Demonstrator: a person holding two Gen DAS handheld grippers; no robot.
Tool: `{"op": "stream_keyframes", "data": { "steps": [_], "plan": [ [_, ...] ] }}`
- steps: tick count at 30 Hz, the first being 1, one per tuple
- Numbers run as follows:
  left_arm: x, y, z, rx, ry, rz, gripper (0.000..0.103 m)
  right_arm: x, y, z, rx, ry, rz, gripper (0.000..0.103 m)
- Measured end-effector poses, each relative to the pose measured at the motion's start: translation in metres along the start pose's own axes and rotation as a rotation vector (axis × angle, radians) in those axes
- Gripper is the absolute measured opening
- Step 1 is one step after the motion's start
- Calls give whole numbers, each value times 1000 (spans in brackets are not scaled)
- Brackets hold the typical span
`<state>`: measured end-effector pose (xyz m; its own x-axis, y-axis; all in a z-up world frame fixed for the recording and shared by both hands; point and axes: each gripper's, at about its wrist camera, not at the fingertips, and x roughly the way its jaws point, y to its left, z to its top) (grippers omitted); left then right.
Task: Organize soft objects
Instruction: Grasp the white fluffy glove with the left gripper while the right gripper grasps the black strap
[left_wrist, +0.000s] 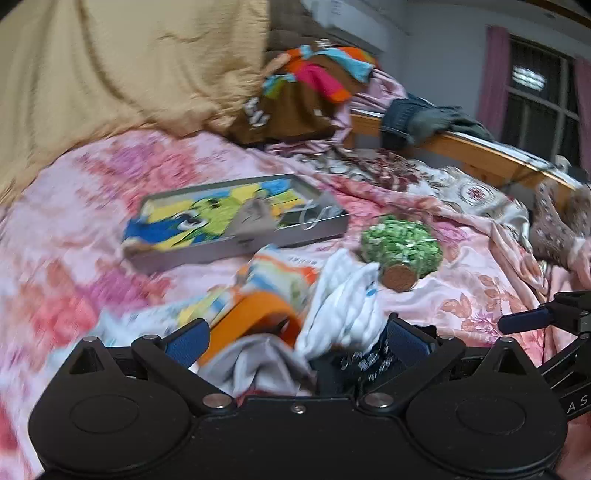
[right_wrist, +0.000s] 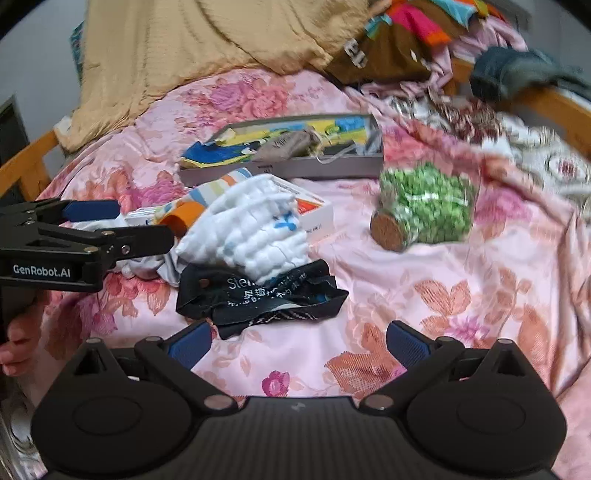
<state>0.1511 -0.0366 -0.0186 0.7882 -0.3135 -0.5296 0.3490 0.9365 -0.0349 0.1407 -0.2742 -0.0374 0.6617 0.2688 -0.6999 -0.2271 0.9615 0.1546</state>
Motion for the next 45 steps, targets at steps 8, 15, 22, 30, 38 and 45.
{"op": "stream_keyframes", "data": {
  "steps": [8,15,22,30,38,45],
  "plan": [
    [47,-4,24,153,67,-81,102,39,-14,19,-9,11,32,103],
    [74,-2,33,211,146,-158,99,65,-8,17,-79,35,134,103],
    [87,-15,34,289,219,-240,81,71,-5,13,-87,27,131,103],
    [93,-10,31,276,273,-246,45,75,10,7,-162,41,129,95],
    [92,-4,29,199,296,-252,19,75,13,5,-165,31,112,60],
    [88,10,31,81,303,-251,14,76,13,5,-167,42,113,40]
  ]
}}
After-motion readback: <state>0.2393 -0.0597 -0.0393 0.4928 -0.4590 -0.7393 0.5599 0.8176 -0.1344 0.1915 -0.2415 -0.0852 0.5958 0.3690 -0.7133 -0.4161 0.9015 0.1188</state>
